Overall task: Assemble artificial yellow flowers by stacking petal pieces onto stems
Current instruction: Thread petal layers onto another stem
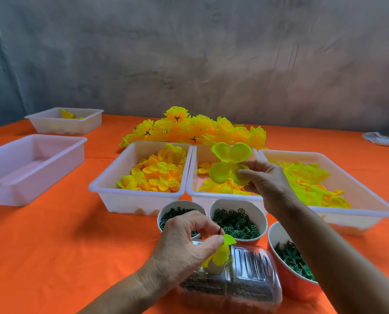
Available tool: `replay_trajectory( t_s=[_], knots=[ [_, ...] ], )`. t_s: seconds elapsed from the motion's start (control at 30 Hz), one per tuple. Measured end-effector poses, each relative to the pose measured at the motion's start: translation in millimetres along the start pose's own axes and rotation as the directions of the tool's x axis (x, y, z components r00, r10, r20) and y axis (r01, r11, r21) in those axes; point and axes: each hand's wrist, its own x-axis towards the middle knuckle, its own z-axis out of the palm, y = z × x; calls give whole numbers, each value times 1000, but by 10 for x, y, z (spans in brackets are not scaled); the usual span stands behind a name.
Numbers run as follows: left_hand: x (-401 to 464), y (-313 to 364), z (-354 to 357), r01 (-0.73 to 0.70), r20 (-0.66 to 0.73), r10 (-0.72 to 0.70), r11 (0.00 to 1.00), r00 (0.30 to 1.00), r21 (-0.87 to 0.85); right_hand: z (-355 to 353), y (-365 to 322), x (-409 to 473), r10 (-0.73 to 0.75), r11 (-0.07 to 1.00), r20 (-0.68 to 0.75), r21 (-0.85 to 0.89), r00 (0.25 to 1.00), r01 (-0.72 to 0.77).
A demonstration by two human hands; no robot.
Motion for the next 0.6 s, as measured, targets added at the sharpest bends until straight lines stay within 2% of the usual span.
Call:
replay_trajectory(
  t_s=[0.2,0.33,0.43,0.5,0.6],
  knots=[
    [7,-44,-4,29,3,-29,1000,1000,-9,-19,-86,-343,-54,996,67,75,996,49],
    [25,-46,-35,69,6,-69,992,998,-109,-25,-81,-514,-86,991,99,112,991,75],
    [100,28,-84,72,-146,-107,971,983,-226,-29,-62,-590,-116,988,109,110,987,104],
    [181,75,-135,63,-262,-119,975,958,-212,-10,-41,-624,-133,985,116,124,984,119],
    [267,151,-181,54,-274,-94,987,957,-149,28,-21,-672,-174,976,139,155,975,152]
  ],
)
